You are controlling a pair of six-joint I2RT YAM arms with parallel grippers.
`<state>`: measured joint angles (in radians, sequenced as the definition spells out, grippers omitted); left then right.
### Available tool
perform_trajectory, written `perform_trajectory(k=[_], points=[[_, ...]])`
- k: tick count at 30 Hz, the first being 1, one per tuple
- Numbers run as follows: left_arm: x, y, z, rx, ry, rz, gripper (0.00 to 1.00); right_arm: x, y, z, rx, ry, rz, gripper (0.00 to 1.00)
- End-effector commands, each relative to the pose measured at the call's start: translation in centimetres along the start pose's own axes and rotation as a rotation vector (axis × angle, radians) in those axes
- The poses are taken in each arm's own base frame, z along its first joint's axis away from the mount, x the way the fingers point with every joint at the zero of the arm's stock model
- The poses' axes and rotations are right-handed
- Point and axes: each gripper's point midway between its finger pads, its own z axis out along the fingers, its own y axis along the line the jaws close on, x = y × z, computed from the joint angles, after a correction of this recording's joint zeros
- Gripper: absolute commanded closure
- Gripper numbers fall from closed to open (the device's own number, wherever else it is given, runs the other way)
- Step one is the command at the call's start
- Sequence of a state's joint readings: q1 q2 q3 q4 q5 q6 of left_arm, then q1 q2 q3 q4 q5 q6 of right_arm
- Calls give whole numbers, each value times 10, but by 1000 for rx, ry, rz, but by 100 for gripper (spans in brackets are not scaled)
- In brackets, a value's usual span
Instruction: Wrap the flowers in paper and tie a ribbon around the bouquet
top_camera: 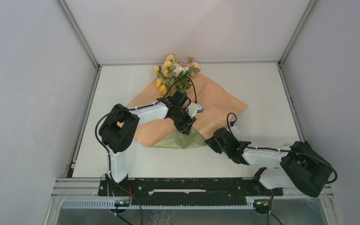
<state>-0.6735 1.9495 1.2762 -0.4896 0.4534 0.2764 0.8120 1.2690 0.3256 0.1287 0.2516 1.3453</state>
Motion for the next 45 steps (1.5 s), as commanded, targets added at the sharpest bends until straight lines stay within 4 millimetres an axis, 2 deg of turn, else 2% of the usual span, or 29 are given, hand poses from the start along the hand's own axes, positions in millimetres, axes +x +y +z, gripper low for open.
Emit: perform_trajectory(k=[1, 4, 7, 10, 14, 19, 23, 29, 31, 33, 34, 37, 40, 45], points=[[12, 6, 3, -43, 4, -18, 62, -19, 10, 4, 14, -94, -147, 84], [0, 2, -9, -55, -51, -8, 61, -24, 23, 4, -7, -110, -259, 100], [-18, 1, -27, -63, -111, -6, 54, -33, 30, 0, 19, -136, -368, 100], [-35, 0, -52, -52, -168, -19, 47, -43, 26, -7, 78, -165, -469, 100], [-37, 1, -68, -55, -166, -20, 41, -48, 34, -14, 95, -182, -559, 100], [-19, -9, -56, 15, -113, -69, 40, -52, 45, -29, 133, -234, -679, 100], [-4, -11, -36, 33, -96, -142, 38, -49, 49, -31, 173, -250, -783, 100], [6, 9, -16, -44, -64, -193, 38, -41, 70, -34, 196, -281, -993, 100], [11, 15, -12, -68, -49, -210, 38, -33, 75, -33, 166, -253, -988, 90], [14, 15, -8, -67, -39, -225, 38, -27, 71, -30, 143, -204, -900, 68], [15, 15, -7, -63, -37, -228, 38, -25, 67, -27, 132, -182, -841, 61], [14, 14, -7, -58, -38, -228, 38, -12, 62, -18, 25, -102, -645, 48], [14, 13, -7, -54, -39, -224, 38, -3, 64, -9, -81, -56, -514, 40], [15, 13, -8, -53, -42, -221, 39, -13, 63, 3, -69, -110, -518, 40]])
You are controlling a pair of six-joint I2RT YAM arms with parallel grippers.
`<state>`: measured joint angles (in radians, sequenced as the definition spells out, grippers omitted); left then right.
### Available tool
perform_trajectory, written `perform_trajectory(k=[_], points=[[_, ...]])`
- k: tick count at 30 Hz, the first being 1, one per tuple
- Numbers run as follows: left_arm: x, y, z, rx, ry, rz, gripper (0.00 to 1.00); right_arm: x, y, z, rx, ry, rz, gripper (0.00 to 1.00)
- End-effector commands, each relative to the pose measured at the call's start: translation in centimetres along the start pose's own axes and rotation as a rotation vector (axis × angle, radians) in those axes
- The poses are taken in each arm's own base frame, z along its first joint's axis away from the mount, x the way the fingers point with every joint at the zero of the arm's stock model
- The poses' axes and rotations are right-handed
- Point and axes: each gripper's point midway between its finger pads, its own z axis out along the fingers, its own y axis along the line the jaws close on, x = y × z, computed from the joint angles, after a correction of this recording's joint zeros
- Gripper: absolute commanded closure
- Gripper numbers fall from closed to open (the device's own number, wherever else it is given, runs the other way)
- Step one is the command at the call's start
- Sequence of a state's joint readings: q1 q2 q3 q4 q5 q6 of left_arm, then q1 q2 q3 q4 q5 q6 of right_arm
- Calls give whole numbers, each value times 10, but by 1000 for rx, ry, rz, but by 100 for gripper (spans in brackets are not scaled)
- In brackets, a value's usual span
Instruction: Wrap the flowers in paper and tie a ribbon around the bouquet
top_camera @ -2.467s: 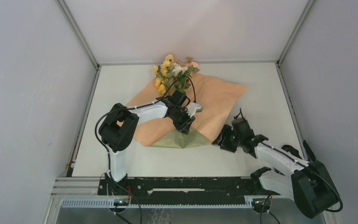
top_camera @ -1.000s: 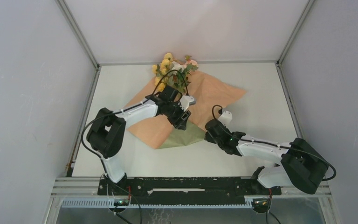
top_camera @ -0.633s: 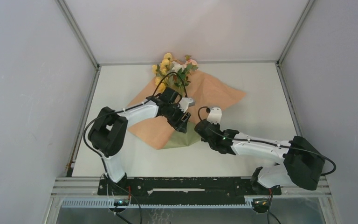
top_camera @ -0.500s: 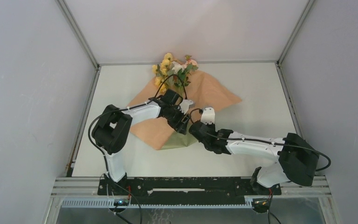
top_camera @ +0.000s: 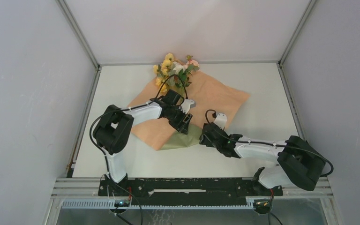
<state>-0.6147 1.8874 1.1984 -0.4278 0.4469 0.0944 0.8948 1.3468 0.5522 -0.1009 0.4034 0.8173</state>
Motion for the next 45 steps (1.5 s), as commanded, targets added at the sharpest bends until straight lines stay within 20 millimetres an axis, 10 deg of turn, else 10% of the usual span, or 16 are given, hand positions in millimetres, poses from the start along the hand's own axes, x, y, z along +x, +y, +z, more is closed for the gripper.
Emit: perform_trajectory(k=[1, 13, 21, 34, 45], points=[[10, 3, 8, -12, 17, -10, 39, -30, 40, 3, -135, -97, 92, 41], [11, 10, 9, -42, 23, -16, 39, -30, 16, 0, 11, -101, 51, 73], [12, 13, 11, -52, 31, -19, 39, -8, -7, 1, 122, -36, 139, 55], [13, 12, 10, -54, 30, -12, 39, -11, 9, 14, 64, -33, 219, 47], [14, 17, 12, -71, 39, -20, 39, -28, 0, 13, 95, -65, 53, 100]])
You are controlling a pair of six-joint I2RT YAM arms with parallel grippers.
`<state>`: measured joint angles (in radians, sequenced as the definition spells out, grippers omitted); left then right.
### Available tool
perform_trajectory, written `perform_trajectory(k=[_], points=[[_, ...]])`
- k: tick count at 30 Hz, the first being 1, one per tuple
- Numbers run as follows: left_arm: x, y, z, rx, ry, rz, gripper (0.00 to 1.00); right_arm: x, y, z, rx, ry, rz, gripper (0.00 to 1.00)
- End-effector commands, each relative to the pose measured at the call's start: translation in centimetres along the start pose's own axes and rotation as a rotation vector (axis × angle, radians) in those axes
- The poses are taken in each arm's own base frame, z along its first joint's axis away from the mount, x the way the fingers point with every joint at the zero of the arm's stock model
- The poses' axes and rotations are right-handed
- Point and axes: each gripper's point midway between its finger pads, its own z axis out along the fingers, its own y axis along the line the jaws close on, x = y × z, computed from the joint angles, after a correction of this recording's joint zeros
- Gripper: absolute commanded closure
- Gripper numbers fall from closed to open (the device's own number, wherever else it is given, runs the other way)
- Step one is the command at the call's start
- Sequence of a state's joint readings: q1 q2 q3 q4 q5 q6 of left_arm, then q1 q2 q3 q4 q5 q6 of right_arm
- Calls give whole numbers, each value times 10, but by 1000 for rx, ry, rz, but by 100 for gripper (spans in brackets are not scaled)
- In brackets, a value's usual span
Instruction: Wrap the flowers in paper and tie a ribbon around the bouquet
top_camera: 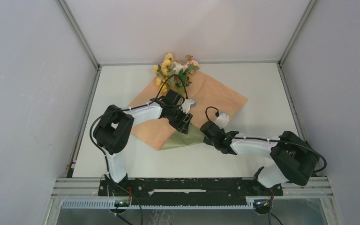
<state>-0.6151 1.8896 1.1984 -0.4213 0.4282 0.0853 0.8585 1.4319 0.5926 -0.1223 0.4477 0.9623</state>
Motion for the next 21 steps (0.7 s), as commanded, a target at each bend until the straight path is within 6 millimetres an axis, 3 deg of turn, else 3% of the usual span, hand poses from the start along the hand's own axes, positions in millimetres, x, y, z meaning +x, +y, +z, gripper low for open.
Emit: perform_trajectory(k=[1, 8, 13, 17, 21], points=[[14, 14, 12, -55, 42, -12, 39, -24, 12, -7, 16, -76, -135, 100], [12, 20, 15, -35, 52, -46, 39, -56, 36, -36, 117, -247, -589, 100], [14, 27, 16, 9, 54, -109, 39, -59, 60, -44, 138, -294, -915, 100], [15, 29, 17, 18, 59, -124, 39, -53, 83, -47, 150, -316, -1161, 100], [16, 33, 18, 27, 60, -147, 39, -29, 108, -47, 102, -336, -1394, 100]])
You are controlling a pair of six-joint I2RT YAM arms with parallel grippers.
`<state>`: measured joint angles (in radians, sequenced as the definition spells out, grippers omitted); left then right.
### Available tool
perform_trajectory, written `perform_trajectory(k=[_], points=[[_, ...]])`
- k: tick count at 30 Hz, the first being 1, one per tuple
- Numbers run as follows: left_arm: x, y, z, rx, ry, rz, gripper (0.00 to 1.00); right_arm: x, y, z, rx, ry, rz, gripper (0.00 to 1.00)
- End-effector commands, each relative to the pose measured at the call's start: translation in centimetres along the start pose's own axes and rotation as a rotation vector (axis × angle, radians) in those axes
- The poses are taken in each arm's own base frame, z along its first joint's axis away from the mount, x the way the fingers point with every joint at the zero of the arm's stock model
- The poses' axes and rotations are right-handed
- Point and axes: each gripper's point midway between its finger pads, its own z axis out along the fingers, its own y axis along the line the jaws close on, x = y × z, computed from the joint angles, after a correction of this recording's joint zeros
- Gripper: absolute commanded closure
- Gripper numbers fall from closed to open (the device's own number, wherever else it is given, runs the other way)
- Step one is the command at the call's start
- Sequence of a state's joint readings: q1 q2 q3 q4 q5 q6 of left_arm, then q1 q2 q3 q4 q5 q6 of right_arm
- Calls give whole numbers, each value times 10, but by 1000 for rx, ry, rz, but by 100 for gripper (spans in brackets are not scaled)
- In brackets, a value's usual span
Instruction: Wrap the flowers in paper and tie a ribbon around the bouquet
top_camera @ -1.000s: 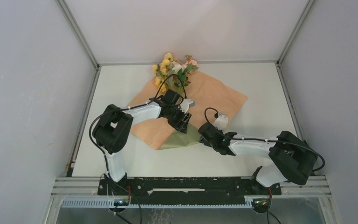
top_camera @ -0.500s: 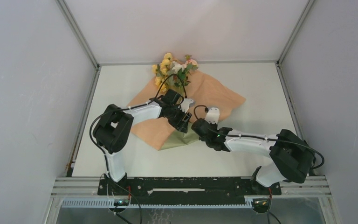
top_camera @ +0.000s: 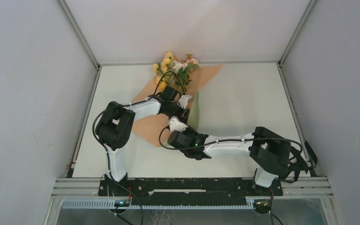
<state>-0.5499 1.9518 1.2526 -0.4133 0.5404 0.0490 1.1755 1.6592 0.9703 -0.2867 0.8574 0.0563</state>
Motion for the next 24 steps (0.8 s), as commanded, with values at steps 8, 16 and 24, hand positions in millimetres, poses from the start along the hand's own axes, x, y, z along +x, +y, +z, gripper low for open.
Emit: perform_trajectory(k=[8, 16, 24], points=[[20, 27, 1, -33, 44, -81, 39, -21, 62, -2, -48, -102, -508, 100], [-32, 31, -68, -8, -128, -63, 35, 0, 80, 9, -89, -57, -555, 100], [-61, 45, -149, 14, -308, -155, 23, 3, 88, 14, -100, -42, -597, 100]])
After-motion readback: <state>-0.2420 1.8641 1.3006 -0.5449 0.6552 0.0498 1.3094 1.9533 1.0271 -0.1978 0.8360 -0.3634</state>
